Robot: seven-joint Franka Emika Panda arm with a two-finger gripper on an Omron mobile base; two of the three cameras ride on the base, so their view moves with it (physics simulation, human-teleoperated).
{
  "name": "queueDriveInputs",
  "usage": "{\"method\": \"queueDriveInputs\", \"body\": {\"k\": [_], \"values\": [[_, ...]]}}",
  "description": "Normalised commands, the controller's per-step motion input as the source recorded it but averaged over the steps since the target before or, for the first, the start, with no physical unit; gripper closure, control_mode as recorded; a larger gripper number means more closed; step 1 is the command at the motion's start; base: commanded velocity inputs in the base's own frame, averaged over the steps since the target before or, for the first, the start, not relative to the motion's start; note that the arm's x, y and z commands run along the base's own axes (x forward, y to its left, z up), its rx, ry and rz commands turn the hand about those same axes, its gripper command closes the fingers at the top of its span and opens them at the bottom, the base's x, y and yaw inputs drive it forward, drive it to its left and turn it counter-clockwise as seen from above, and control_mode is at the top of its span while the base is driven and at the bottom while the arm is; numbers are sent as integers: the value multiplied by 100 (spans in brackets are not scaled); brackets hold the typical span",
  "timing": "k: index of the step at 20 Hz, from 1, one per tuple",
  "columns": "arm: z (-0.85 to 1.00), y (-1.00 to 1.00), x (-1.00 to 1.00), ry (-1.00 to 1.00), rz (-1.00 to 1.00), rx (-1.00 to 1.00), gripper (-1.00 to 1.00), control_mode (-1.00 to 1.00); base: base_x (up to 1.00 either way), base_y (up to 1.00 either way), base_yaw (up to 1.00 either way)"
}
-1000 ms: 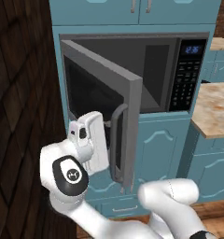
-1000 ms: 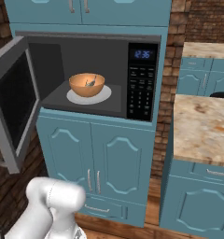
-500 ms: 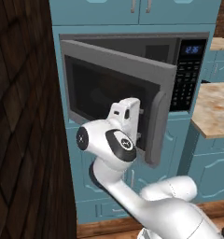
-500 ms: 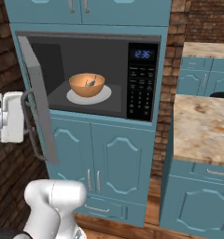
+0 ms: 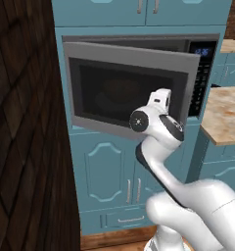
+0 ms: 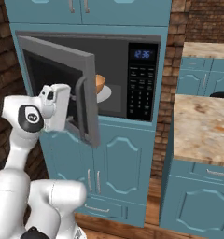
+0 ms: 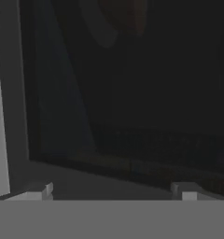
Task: Place the bowl containing the mushroom and fish in the microwave. Close the microwave door and press the start button to microwave the meal.
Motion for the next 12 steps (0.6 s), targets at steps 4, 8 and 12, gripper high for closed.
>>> {"method": "queueDriveInputs", "body": {"k": [4, 8, 12], "values": [[0, -77, 100, 0, 17, 5, -100, -100, 0, 0, 0], [4, -64, 100, 0, 16, 1, -100, -100, 0, 0, 0], [58, -30, 84, 9, 8, 0, -100, -100, 0, 0, 0]]}}
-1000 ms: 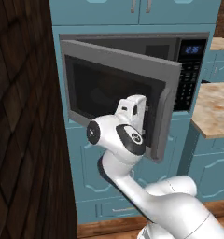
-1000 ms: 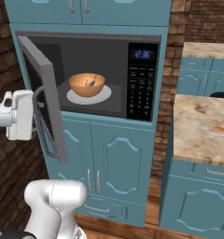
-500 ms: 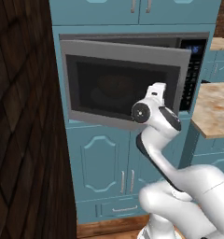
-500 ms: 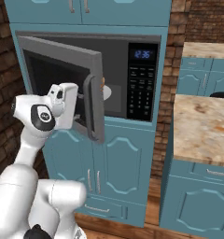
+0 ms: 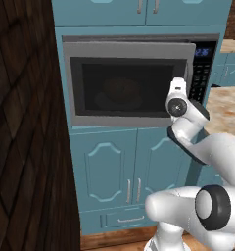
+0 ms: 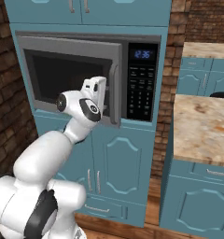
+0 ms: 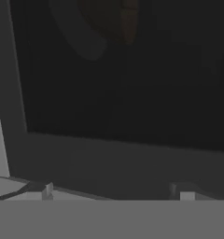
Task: Place the bowl containing the mushroom and fish in the microwave. Close the microwave door and press the start button to microwave the meal.
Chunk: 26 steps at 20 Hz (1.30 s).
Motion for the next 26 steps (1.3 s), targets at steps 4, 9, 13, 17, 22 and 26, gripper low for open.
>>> {"method": "queueDriveInputs", "body": {"k": [4, 9, 13, 17, 22, 26], "values": [[99, 1, 63, 16, 0, 0, -100, -100, 0, 0, 0], [100, 12, 61, 21, 0, 0, -100, -100, 0, 0, 0], [75, 0, 92, 16, 3, 2, -100, -100, 0, 0, 0], [19, -9, 100, 3, 4, 2, -100, -100, 0, 0, 0], [-23, -5, 77, -3, 2, 0, -100, -100, 0, 0, 0], [62, 47, -30, 17, 0, 0, -100, -100, 0, 0, 0]]}}
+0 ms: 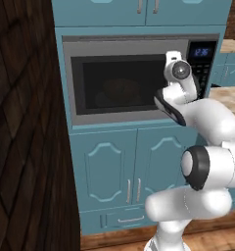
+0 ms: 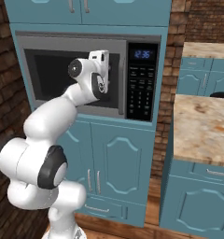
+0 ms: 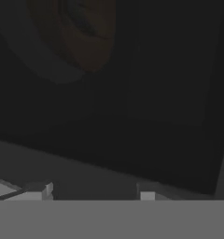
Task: Place the bowl containing the mushroom and fish in the microwave. Close the microwave door and press the start button to microwave the meal.
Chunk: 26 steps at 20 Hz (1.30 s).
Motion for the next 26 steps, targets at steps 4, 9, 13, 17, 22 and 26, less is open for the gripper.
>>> {"method": "queueDriveInputs", "body": {"k": [4, 9, 13, 17, 22, 26], "values": [[40, 50, -89, 23, 0, 0, -100, -100, 0, 0, 0], [6, -25, -100, 1, 1, 1, -100, -100, 0, 0, 0], [0, -62, -99, 0, 11, 6, -100, -100, 0, 0, 0], [-17, -59, -80, 0, 14, 11, -100, -100, 0, 0, 0], [-27, -47, -40, 0, 11, 6, -100, -100, 0, 0, 0], [-38, -43, -1, 0, 9, 7, -100, -100, 0, 0, 0]]}}
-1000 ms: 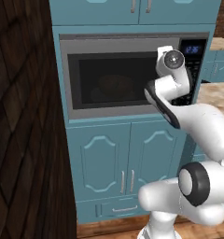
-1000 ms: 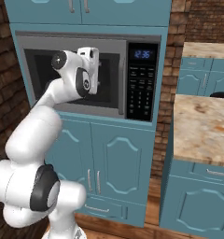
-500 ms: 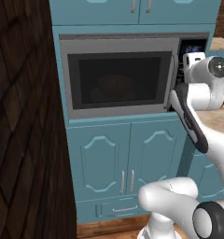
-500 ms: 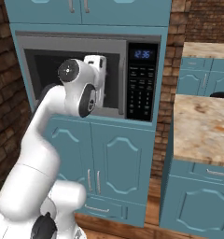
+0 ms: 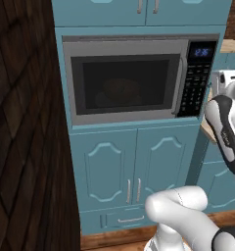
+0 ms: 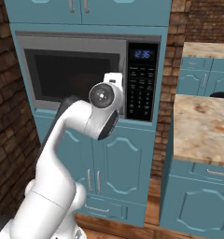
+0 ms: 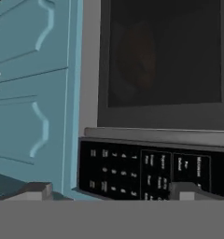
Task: Place the bowl containing the mushroom and fish in the microwave. Close the microwave door and press the start button to microwave the meal.
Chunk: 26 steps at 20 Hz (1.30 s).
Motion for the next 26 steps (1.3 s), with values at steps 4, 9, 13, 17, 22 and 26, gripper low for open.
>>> {"method": "queueDriveInputs", "body": {"k": [4, 9, 13, 17, 22, 26], "values": [[-26, -26, 0, 0, 7, 6, -100, -100, 0, 0, 0], [-25, 0, 0, 0, 9, 0, -100, -100, 0, 0, 0], [-25, 0, 0, 0, 14, 0, -100, -100, 0, 0, 0], [-20, 0, 2, 0, 16, 1, 100, -100, 0, 0, 0], [-22, -10, 8, 0, 16, 4, 100, -100, 0, 0, 0], [-35, -14, 9, 0, 15, 2, 100, -100, 0, 0, 0]]}}
